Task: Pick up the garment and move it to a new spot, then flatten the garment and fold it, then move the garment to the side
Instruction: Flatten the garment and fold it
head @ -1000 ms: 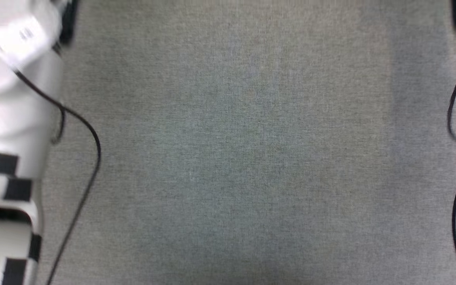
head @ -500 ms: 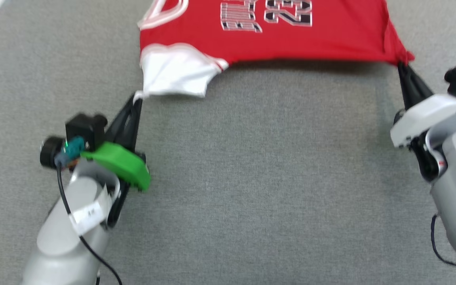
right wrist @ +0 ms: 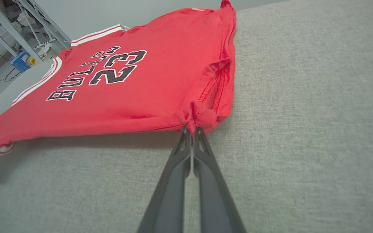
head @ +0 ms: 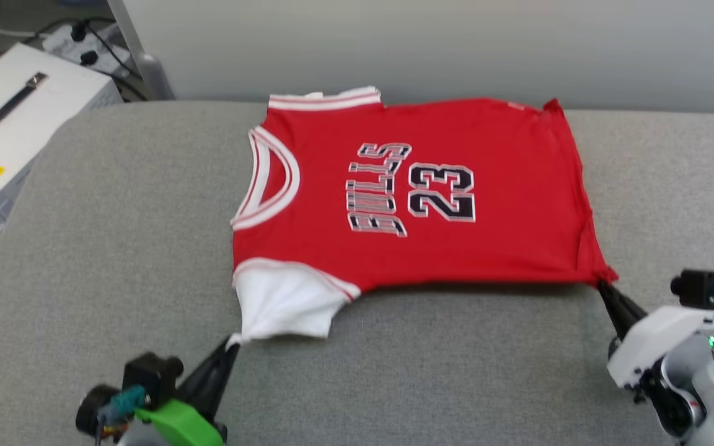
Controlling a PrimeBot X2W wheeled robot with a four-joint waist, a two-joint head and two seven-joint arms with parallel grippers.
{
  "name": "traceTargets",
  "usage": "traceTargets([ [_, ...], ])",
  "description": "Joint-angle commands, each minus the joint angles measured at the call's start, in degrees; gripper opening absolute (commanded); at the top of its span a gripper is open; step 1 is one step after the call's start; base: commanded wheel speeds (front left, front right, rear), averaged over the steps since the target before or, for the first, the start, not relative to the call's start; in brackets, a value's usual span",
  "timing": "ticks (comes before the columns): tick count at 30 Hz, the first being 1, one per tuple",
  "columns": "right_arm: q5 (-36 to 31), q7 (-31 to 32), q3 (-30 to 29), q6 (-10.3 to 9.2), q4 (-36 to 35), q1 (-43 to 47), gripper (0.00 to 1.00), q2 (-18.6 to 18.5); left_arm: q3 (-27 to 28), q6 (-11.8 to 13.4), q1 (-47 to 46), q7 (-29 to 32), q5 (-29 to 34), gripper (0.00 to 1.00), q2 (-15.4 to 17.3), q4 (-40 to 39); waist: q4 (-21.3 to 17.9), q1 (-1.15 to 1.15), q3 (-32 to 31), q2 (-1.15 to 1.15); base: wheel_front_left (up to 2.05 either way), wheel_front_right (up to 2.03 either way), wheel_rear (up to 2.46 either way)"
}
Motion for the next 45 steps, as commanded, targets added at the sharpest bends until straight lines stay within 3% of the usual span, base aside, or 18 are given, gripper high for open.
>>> traceTargets([
  [1,2.0,1.5,0.3,-0.06,-2.1,2.8,0.0,-1.5,-0.6,-0.1,2.8,0.8,-0.6,0.0,1.0,-1.4,-0.3,0.01,-3.4,0.67,0.0,0.0,0.0],
  [6,7.2,7.9,1.6,-0.06,-10.9,11.0,0.0,-5.5,-1.7,0.4,9.4,3.6,-2.0,0.0,3.1,-6.1,-0.4,0.01,-5.0,0.67,0.0,0.0,0.0],
  [11,11.1,15.2,-1.9,-0.06,-21.6,21.1,0.0,-8.7,-0.3,2.5,16.4,4.5,-4.7,0.0,5.5,-12.3,-0.6,0.01,-5.5,0.67,0.0,0.0,0.0],
  [16,9.6,17.0,-6.5,-0.06,-27.7,24.7,0.0,-8.5,1.4,4.7,17.2,2.5,-3.4,0.0,6.6,-16.2,-0.5,0.01,-4.8,0.67,0.0,0.0,0.0],
  [22,5.3,20.0,-10.3,-0.06,-32.4,23.3,0.0,-7.6,1.5,5.0,10.2,2.5,-0.5,0.0,6.2,-18.1,0.0,0.01,-1.9,0.67,0.0,0.0,0.0],
  [35,-4.0,26.8,-13.3,-0.06,-33.6,12.5,0.0,-3.1,1.0,3.6,-7.3,2.8,2.1,0.0,2.6,-11.3,-1.2,0.01,7.0,0.67,0.0,0.0,0.0],
  [45,-10.5,28.4,-14.6,-0.06,-27.9,3.3,0.0,-0.4,0.6,1.4,-19.2,2.4,2.0,0.0,2.1,-1.2,-2.3,0.01,12.7,0.67,0.0,0.0,0.0],
])
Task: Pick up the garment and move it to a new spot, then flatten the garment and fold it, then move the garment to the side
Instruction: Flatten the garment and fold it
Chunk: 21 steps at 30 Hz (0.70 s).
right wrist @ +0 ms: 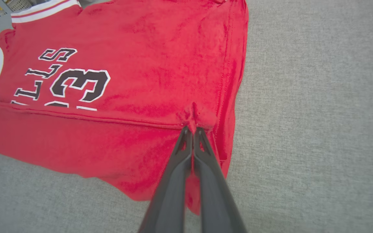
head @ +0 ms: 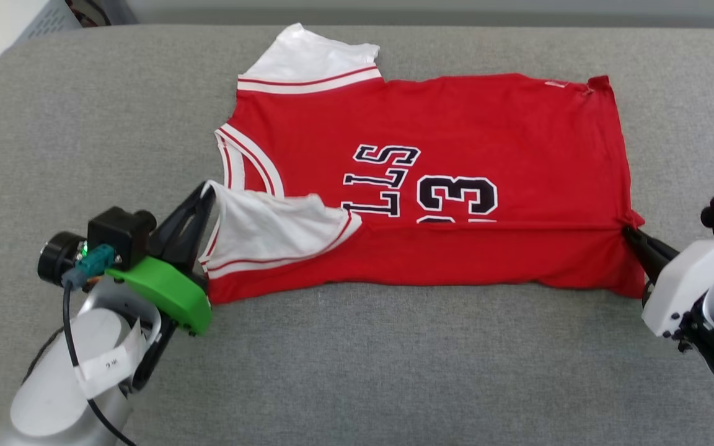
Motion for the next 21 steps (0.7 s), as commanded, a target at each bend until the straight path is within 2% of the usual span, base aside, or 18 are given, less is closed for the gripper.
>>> traceTargets([
  [1,-0.9,-0.1,0.1,-0.05,0.8,-1.8,0.0,0.3,-0.2,-0.3,-1.9,-0.3,0.6,0.0,-0.1,1.2,-0.9,0.0,2.3,0.68,0.0,0.0,0.0],
  [9,-2.0,-1.3,2.6,-0.05,6.2,-6.8,0.0,1.2,-3.5,-1.3,-7.8,0.7,0.3,0.0,-1.0,9.7,-1.4,0.0,4.6,0.68,0.0,0.0,0.0],
  [10,-2.1,-1.6,2.8,-0.05,6.9,-7.2,0.02,1.2,-4.1,-1.3,-8.3,1.1,0.1,0.13,-1.2,11.0,-1.4,0.0,4.7,0.68,0.0,0.0,0.0],
  [11,-2.1,-1.9,3.1,-0.05,7.5,-7.5,0.36,1.2,-4.4,-1.3,-8.8,1.1,0.2,0.34,-1.3,12.0,-1.4,0.0,4.7,0.68,0.0,0.0,0.0],
  [12,-2.0,-2.1,3.2,-0.05,8.3,-7.8,1.0,1.3,-4.6,-1.4,-9.2,1.1,0.4,1.0,-1.4,13.4,-1.4,0.0,4.7,0.68,0.0,0.0,0.0],
  [16,-2.4,-4.7,3.9,-0.05,9.5,-8.9,1.0,1.2,-4.5,-0.9,-10.3,-0.2,0.1,1.0,-2.8,17.5,-1.2,0.0,3.7,0.68,0.0,0.0,0.0],
  [21,-2.2,-7.5,4.5,-0.05,8.8,-8.5,1.0,0.5,-2.4,-0.2,-10.4,-3.1,-1.9,1.0,-5.1,18.8,-0.7,0.0,1.1,0.68,0.0,0.0,0.0],
])
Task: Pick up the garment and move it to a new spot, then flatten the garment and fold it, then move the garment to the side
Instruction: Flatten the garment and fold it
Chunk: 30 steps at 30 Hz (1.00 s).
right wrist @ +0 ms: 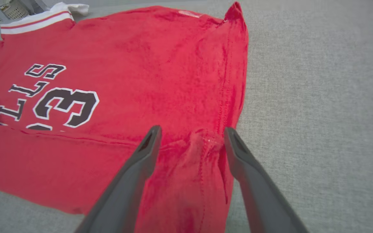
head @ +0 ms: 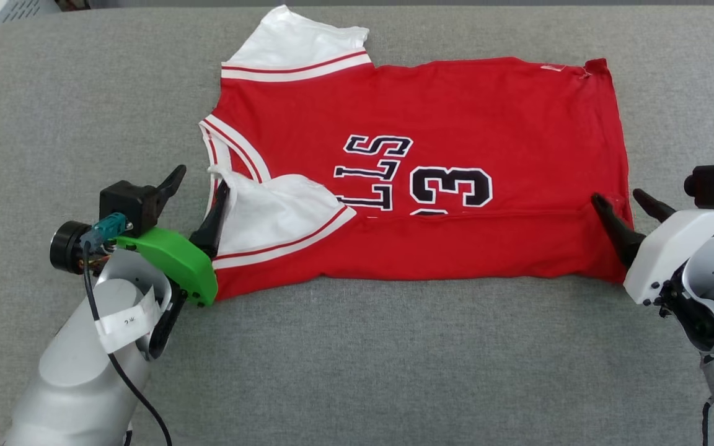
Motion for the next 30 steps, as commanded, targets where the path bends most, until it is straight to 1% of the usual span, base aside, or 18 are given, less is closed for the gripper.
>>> traceTargets([
  [1,-0.2,-1.0,0.1,-0.05,-0.8,0.0,1.0,-0.4,1.0,0.6,-0.4,-0.8,-0.9,1.0,-0.6,-0.2,0.4,-0.01,-2.0,0.68,0.0,0.0,0.0],
  [4,-2.0,-1.9,0.7,-0.05,-2.7,1.3,1.0,-1.5,2.6,1.3,1.3,-1.4,-2.3,1.0,-1.1,-1.0,0.3,-0.01,-3.9,0.68,0.0,0.0,0.0],
  [8,-3.3,-0.9,-1.6,-0.05,-5.5,4.6,1.0,-0.7,4.6,3.2,5.1,-1.3,-4.5,1.0,-0.9,-3.5,0.4,-0.01,-6.4,0.68,0.0,0.0,0.0],
  [10,-5.4,0.5,-2.7,-0.05,-7.6,6.7,1.0,-0.7,4.9,4.3,7.5,0.4,-5.4,1.0,-0.6,-5.4,0.6,-0.01,-7.3,0.68,0.0,0.0,0.0],
  [12,-7.4,1.7,-4.2,-0.05,-9.9,8.9,1.0,-0.4,5.6,5.8,10.0,2.4,-7.1,1.0,-0.5,-7.7,0.8,-0.01,-7.9,0.68,0.0,0.0,0.0],
  [14,-8.9,3.8,-6.0,-0.05,-12.2,11.1,1.0,0.4,5.9,7.5,12.4,5.1,-8.0,1.0,0.2,-10.4,0.9,-0.01,-8.3,0.68,0.0,0.0,0.0],
  [19,-9.9,11.7,-10.1,-0.05,-18.1,16.2,1.0,4.2,5.9,11.5,18.1,11.9,-10.0,1.0,1.8,-18.3,0.8,-0.01,-8.0,0.68,0.0,0.0,0.0],
  [23,-11.2,15.9,-12.1,-0.05,-22.6,18.1,1.0,7.2,4.8,14.2,21.3,18.0,-11.1,1.0,2.7,-24.4,0.5,-0.01,-6.6,0.68,0.0,0.0,0.0],
  [27,-12.2,17.4,-12.7,-0.05,-25.6,18.7,1.0,8.9,4.1,16.9,22.2,22.1,-11.2,1.0,3.3,-28.3,0.1,-0.01,-4.8,0.68,0.0,0.0,0.0],
  [30,-12.6,17.7,-12.5,-0.05,-26.9,18.5,1.0,9.6,3.5,18.9,22.0,25.2,-10.4,1.0,4.1,-29.0,-0.5,-0.01,-3.4,0.68,0.0,0.0,0.0],
])
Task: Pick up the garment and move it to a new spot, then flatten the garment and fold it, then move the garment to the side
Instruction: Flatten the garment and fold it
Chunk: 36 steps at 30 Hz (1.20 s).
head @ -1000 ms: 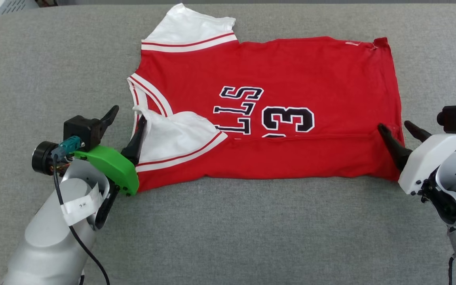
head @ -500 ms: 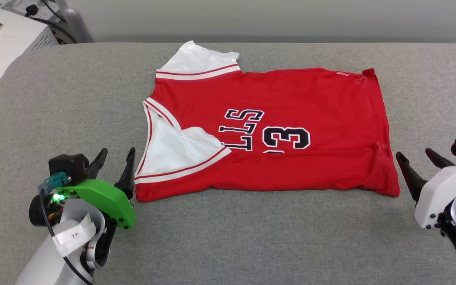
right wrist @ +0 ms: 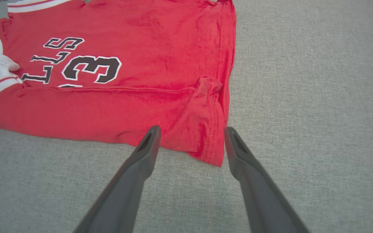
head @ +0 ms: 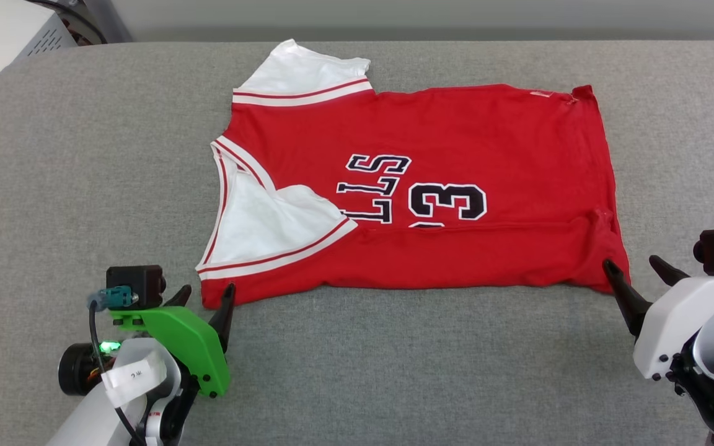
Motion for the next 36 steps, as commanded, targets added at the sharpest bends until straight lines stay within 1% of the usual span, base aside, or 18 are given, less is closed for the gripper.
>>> traceTargets([
  [1,-0.5,0.1,0.0,-0.05,-0.5,0.2,1.0,0.3,0.2,1.0,0.3,0.7,0.1,1.0,0.5,-0.2,-0.9,0.0,1.5,0.68,0.0,0.0,0.0],
  [6,-0.6,-0.5,0.6,-0.05,-1.0,-0.5,1.0,0.7,1.1,4.3,-0.4,2.4,0.5,1.0,0.8,1.9,-2.2,0.0,3.1,0.68,0.0,0.0,0.0],
  [8,-0.6,-0.8,1.0,-0.05,-0.8,-0.8,1.0,0.6,1.2,5.0,-0.7,2.7,0.7,1.0,0.9,3.1,-2.7,0.0,3.7,0.68,0.0,0.0,0.0],
  [15,-0.3,-2.0,1.3,-0.05,0.0,-1.5,1.0,0.5,0.4,4.6,-1.2,4.4,0.3,1.0,1.2,6.9,-3.9,0.0,4.9,0.68,0.0,0.0,0.0],
  [16,-0.4,-2.2,1.3,-0.05,0.2,-1.5,1.0,0.5,0.0,4.3,-1.1,5.3,0.0,0.81,1.2,7.6,-4.0,0.0,5.0,0.68,0.0,0.0,0.0],
  [17,-0.4,-2.3,1.3,-0.05,0.3,-1.5,1.0,0.5,-0.3,3.9,-1.0,6.0,-0.3,0.38,1.1,8.0,-4.0,0.0,5.0,0.68,0.0,0.0,0.0],
  [18,-0.4,-2.4,1.4,-0.05,0.5,-1.5,1.0,0.5,-0.7,3.3,-0.8,6.8,-0.9,0.0,1.0,8.2,-4.0,0.0,4.9,0.68,0.0,0.0,0.0],
  [21,-0.5,-2.5,1.2,-0.05,0.8,-1.5,1.0,0.3,-0.8,2.1,-0.6,7.1,-2.2,0.0,0.4,8.6,-3.7,0.0,4.2,0.68,0.0,0.0,0.0],
  [23,-0.4,-2.6,0.6,-0.05,1.0,-1.6,1.0,0.2,-0.1,1.4,-0.3,5.9,-3.4,0.0,-0.6,8.6,-3.3,0.0,3.4,0.68,0.0,0.0,0.0],
  [28,-1.4,-1.1,-0.5,-0.05,1.4,-1.7,1.0,-0.4,0.3,-0.7,-0.6,3.1,-4.0,0.0,-1.1,7.8,-1.7,0.0,1.2,0.68,0.0,0.0,0.0],
  [31,-2.3,0.2,-0.9,-0.05,2.1,-2.1,1.0,-0.2,0.4,-0.9,-0.8,1.8,-3.3,0.0,-0.8,5.5,-0.8,0.0,0.2,0.68,0.0,0.0,0.0],
  [36,-3.6,1.2,-4.0,-0.05,5.2,-4.7,1.0,2.7,1.3,-0.1,-0.5,0.4,-2.9,0.0,-0.2,0.0,0.5,0.0,-0.2,0.68,0.0,0.0,0.0],
])
